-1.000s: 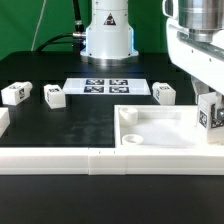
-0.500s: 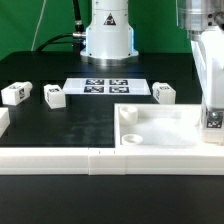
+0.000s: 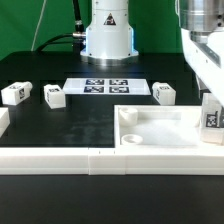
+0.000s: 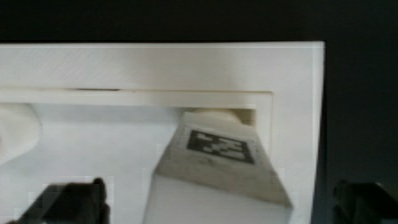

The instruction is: Assemble one leg

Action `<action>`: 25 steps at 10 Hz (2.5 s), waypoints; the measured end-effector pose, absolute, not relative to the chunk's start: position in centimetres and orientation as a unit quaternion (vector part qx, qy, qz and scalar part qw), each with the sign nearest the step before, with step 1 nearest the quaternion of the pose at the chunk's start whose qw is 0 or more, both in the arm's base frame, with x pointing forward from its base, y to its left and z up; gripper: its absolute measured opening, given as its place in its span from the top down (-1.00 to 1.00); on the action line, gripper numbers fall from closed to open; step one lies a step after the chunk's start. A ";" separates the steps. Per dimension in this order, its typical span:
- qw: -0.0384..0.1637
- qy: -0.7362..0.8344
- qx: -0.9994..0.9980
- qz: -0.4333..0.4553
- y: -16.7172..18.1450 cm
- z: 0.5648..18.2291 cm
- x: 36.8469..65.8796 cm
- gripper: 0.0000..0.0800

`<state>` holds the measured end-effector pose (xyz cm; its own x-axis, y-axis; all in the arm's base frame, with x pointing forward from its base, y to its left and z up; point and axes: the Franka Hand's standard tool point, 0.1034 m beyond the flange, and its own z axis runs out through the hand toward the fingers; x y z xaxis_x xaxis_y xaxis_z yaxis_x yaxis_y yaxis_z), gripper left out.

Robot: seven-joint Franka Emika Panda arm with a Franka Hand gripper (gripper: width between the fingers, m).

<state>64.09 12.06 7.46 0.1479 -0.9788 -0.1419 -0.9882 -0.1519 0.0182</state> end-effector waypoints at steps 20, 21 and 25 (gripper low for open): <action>0.041 0.371 -0.927 0.037 11.6 7.5 64.3 0.27; 0.041 0.437 -0.897 0.039 11.5 7.5 64.3 0.27; 0.031 0.618 -0.784 0.044 11.5 7.4 64.2 0.27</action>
Offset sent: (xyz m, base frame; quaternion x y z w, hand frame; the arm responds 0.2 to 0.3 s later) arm 0.0057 0.0026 0.0025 -0.0260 0.0201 -0.3173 0.9478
